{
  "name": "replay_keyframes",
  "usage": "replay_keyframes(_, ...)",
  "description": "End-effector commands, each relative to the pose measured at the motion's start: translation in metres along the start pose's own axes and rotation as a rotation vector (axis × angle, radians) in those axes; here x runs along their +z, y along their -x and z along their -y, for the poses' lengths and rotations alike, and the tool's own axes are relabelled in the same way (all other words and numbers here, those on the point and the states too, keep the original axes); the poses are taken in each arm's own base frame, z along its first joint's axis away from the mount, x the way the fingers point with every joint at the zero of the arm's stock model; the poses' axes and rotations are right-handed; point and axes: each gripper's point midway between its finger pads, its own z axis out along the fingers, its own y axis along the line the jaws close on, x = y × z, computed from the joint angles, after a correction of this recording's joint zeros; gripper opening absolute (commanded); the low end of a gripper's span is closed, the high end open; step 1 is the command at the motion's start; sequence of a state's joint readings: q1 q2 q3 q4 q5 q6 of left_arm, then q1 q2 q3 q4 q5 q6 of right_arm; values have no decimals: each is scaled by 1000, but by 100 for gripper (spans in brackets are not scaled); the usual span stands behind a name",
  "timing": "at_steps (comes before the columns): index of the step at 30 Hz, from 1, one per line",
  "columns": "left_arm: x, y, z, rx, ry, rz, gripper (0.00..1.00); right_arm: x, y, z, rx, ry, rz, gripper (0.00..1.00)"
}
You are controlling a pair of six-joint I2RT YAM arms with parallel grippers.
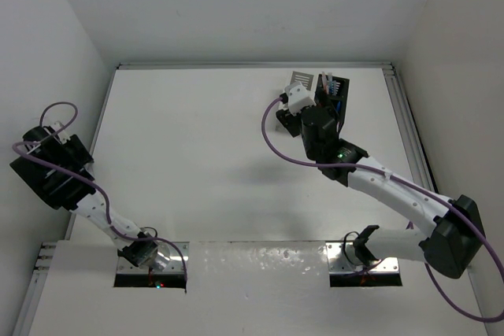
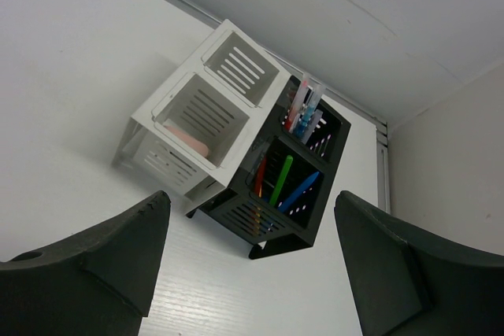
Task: Sort the stationery into containers
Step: Pick up the pen from the corner of the board.
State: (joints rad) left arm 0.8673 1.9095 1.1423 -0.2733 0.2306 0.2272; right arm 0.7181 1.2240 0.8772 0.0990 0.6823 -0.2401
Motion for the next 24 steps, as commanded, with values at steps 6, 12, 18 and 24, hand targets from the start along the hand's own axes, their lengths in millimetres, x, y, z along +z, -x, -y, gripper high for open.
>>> replay_keyframes(6, -2, 17, -6, -34, 97, 56, 51, -4, 8, 4, 26, -20, 23, 83)
replay_keyframes(12, 8, 20, -6, -20, 113, 46, 51, -5, 8, 4, 24, -15, 26, 83)
replay_keyframes(18, 18, 22, 6, 12, 73, 25, 51, -5, 6, 3, 14, -13, 17, 83)
replay_keyframes(24, 25, 17, 13, 20, 59, 4, 52, -6, 9, 5, 8, -17, 23, 83)
